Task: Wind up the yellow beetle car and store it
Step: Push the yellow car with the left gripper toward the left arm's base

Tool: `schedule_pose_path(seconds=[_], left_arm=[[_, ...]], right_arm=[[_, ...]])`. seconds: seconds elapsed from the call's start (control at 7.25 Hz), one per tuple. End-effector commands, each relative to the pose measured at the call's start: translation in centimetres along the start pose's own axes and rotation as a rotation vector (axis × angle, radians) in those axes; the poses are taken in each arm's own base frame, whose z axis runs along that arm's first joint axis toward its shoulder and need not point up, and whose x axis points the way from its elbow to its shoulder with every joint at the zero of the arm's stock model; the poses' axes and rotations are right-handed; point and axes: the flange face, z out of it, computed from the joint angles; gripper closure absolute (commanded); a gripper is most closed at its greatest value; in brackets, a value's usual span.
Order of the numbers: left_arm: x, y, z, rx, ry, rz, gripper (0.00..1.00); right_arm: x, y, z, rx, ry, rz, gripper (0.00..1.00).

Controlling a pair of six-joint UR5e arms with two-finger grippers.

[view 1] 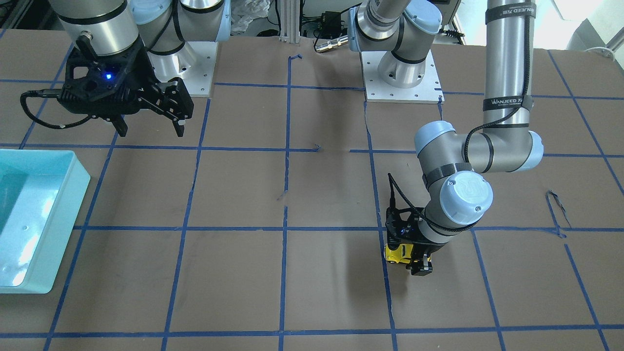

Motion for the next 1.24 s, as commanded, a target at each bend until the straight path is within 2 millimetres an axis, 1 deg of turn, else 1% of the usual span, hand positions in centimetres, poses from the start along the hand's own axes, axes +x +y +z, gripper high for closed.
schedule_pose_path(seconds=[0.0,0.14,0.28,0.41,0.55,0.83,0.97,1.1], left_arm=[[0.0,0.0,-0.6,-0.001,-0.009,-0.007,0.5],[0.0,0.0,-0.6,-0.003,-0.01,0.002,0.68],[0.0,0.0,-0.6,-0.005,-0.01,0.004,0.8],[0.0,0.1,-0.6,-0.006,-0.012,-0.001,0.82],[0.0,0.1,-0.2,-0.005,-0.003,-0.005,0.82],[-0.1,0.2,-0.8,-0.01,-0.015,-0.007,0.87],[-0.2,0.8,-1.2,-0.014,-0.021,-0.048,0.89],[0.0,2.5,-1.5,-0.012,-0.018,-0.109,0.9]], right_arm=[[0.0,0.0,0.0,-0.001,0.0,0.0,0.0],[0.0,0.0,0.0,-0.001,0.0,0.0,0.0],[0.0,0.0,0.0,-0.001,0.0,0.0,0.0],[0.0,0.0,0.0,-0.001,0.0,0.0,0.0],[0.0,0.0,0.0,-0.001,0.0,0.0,0.0],[0.0,0.0,0.0,-0.001,0.002,-0.002,0.0],[0.0,0.0,0.0,-0.001,0.0,-0.002,0.0],[0.0,0.0,0.0,-0.001,0.002,-0.002,0.0]])
